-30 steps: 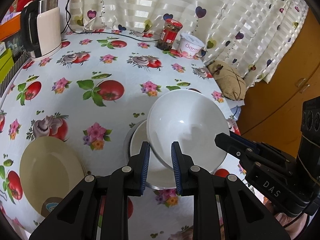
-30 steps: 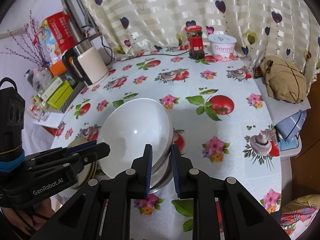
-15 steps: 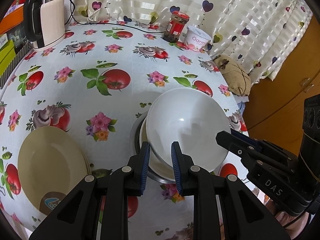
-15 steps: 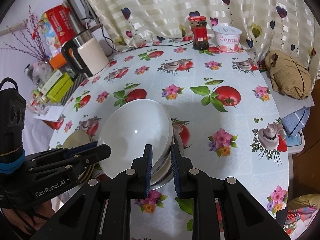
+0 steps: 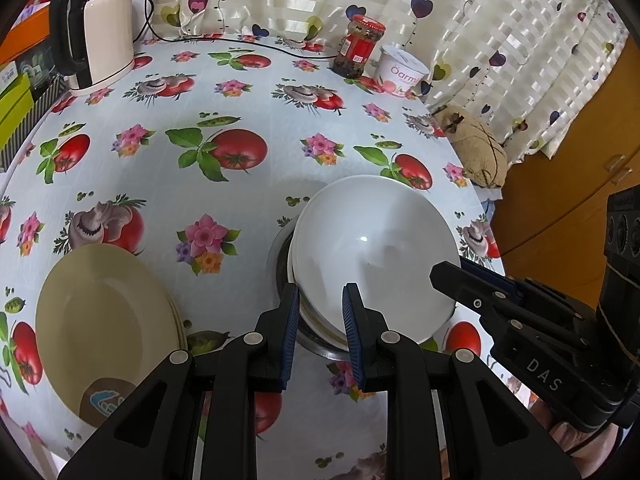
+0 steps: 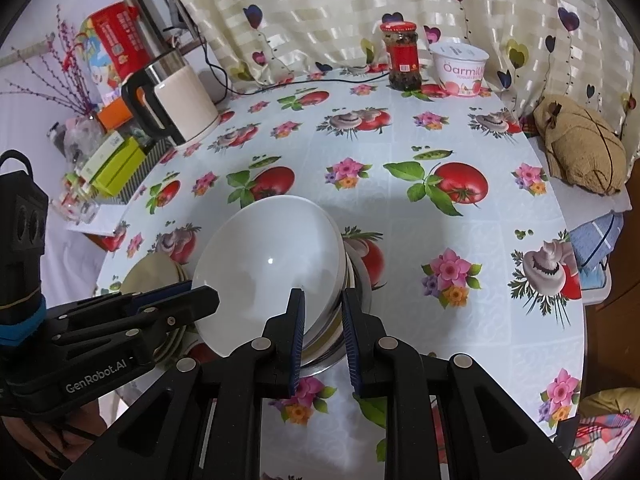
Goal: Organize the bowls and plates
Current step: 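Carry the white bowl over the steel bowl and lower it inside, then open the left gripper to release the white bowl in the steel bowl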
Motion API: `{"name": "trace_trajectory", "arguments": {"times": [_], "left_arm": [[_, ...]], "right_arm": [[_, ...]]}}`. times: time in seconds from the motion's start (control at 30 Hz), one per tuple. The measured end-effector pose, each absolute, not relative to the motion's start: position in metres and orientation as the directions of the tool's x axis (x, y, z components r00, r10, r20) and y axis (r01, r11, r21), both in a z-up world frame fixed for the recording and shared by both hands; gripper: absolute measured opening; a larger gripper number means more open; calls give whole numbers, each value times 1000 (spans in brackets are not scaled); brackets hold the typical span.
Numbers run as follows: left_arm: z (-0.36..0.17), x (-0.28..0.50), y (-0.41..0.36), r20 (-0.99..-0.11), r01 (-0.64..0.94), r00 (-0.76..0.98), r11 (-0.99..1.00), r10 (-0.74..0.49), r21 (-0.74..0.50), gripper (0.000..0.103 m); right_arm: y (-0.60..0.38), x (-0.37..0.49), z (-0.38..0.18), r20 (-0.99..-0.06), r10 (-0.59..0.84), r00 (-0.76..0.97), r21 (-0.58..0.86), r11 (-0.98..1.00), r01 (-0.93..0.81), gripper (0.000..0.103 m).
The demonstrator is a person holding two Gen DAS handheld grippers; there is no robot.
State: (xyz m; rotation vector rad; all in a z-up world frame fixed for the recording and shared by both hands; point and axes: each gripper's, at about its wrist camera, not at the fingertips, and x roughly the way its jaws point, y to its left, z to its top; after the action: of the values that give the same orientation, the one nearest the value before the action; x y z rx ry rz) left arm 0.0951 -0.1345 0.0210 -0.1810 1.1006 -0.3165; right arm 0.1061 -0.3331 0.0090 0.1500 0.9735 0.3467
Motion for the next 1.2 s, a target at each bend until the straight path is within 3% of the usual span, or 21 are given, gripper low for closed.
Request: {"name": "trace_trajectory", "arguments": {"times": [1.2], "left_arm": [[24, 90, -128, -805, 189, 460, 927, -376, -325, 23]], "right_arm": [[-330, 107, 3, -791, 358, 496, 276, 932, -234, 27]]}}
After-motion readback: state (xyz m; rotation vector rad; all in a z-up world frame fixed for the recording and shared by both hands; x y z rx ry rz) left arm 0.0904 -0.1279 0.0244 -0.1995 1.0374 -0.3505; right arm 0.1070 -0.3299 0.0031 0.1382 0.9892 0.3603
